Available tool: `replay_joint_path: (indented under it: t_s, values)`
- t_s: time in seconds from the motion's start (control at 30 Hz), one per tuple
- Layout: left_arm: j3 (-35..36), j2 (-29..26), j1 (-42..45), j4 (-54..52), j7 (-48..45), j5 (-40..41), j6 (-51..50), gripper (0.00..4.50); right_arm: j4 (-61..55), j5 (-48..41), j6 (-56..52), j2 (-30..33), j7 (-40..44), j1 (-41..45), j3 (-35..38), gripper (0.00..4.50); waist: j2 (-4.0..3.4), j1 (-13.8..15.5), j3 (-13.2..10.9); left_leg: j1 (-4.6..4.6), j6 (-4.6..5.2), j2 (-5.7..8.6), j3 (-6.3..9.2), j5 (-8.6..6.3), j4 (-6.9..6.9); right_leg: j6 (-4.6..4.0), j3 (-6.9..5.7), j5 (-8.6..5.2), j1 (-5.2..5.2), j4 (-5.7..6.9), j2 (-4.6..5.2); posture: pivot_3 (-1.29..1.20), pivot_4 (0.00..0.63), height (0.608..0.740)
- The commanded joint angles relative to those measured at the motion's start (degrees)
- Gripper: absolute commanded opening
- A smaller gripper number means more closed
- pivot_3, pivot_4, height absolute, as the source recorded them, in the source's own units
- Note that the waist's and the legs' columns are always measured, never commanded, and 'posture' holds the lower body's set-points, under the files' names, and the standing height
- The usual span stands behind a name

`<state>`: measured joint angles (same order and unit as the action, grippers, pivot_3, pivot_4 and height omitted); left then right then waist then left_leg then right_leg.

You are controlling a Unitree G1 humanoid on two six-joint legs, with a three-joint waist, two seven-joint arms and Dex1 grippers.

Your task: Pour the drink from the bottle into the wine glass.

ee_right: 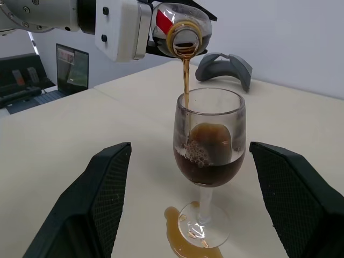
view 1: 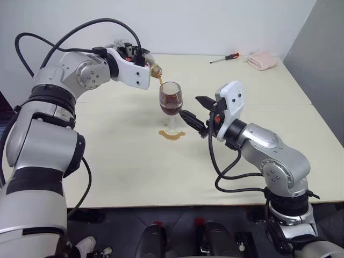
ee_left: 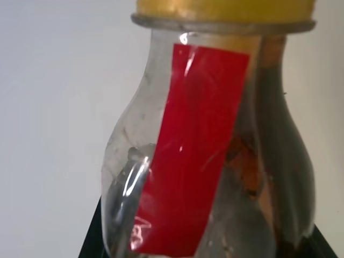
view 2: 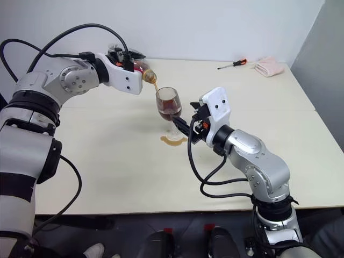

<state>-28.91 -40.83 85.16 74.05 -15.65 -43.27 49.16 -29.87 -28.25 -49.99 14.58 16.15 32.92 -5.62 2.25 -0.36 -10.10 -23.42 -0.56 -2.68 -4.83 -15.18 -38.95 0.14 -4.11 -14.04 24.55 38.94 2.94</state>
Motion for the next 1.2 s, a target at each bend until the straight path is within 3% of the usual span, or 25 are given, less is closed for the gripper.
replay_joint_path:
  t_s: [0.03, 0.6, 1.2]
  values:
    - [0.38, -1.14, 2.68, -0.50, 1.15, 0.21, 0.07, 1.65, -2.06, -0.27, 0.63, 0.08, 0.26, 0.47, 0.68, 3.78, 0.00, 0.00, 0.00, 0.00, 0.00, 0.00, 0.00, 0.00, 0.00, 0.00, 0.00, 0.00, 0.00, 0.00, 0.00, 0.00, 0.150, 0.740]
    - [1.34, -0.76, 2.28, -0.19, -0.19, 1.58, -0.40, 1.65, -2.19, -0.30, 0.59, -0.03, 0.09, 0.37, 0.78, 3.78, 0.00, 0.00, 0.00, 0.00, 0.00, 0.00, 0.00, 0.00, 0.00, 0.00, 0.00, 0.00, 0.00, 0.00, 0.00, 0.00, 0.150, 0.740]
    - [10.07, 2.38, -6.33, -2.41, -16.04, 15.91, -1.96, 1.65, -2.03, 0.02, 0.87, 0.27, 0.13, 0.13, 0.78, 3.78, 0.00, -0.06, 0.00, 0.00, 0.00, 0.00, -0.01, 0.00, -0.01, -0.06, 0.00, 0.03, 0.01, 0.01, 0.00, 0.00, 0.150, 0.740]
